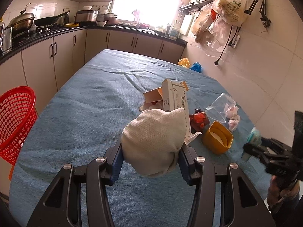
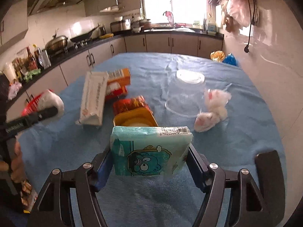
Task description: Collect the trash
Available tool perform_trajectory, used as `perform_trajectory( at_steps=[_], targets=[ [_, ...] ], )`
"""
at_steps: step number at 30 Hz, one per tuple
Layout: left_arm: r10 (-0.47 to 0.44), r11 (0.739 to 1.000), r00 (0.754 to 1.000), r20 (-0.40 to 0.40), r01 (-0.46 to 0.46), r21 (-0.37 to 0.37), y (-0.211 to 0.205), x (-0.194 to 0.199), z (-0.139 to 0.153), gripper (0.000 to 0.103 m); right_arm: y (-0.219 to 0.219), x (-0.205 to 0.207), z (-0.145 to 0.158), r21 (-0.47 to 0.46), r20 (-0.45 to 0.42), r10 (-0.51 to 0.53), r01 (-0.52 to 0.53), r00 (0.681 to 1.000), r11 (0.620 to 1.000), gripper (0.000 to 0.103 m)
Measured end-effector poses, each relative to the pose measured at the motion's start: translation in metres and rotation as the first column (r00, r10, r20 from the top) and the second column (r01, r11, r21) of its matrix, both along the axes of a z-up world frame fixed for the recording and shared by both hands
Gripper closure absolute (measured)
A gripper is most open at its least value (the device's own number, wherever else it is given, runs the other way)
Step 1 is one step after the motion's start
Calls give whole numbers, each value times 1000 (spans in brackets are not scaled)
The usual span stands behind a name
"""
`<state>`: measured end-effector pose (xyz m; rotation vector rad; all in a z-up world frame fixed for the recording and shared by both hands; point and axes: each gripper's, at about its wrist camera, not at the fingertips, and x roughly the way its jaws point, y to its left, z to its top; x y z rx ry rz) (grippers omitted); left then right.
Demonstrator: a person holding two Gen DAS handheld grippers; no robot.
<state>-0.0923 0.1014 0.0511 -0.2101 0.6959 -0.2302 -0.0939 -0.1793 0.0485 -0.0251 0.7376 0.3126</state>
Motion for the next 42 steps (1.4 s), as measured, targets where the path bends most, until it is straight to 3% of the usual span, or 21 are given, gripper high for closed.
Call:
perform_trajectory(
  at_steps=[5,15,26,36,42],
  targets=[
    [23,1000,1000,18,-23,-8,10,-4,7,54,21,-3,27,53,35,47,-49,998,997,27],
    [152,988,985,79,-152,-8,66,-13,33,54,105,32,60,226,-8,191,-184,982,957,27],
    [373,926,920,119,-377,6,182,-28,51,54,239,75,83,321,-53,380,-345,924,882,27],
    [523,852,852,9,-523,0,271,-29,7,54,383,104,53,348,-155,520,-446,840,825,27],
    [550,835,835,-24,-550,12,286,-20,-9,52,428,123,32,352,-207,520,-433,828,830,26]
  ],
)
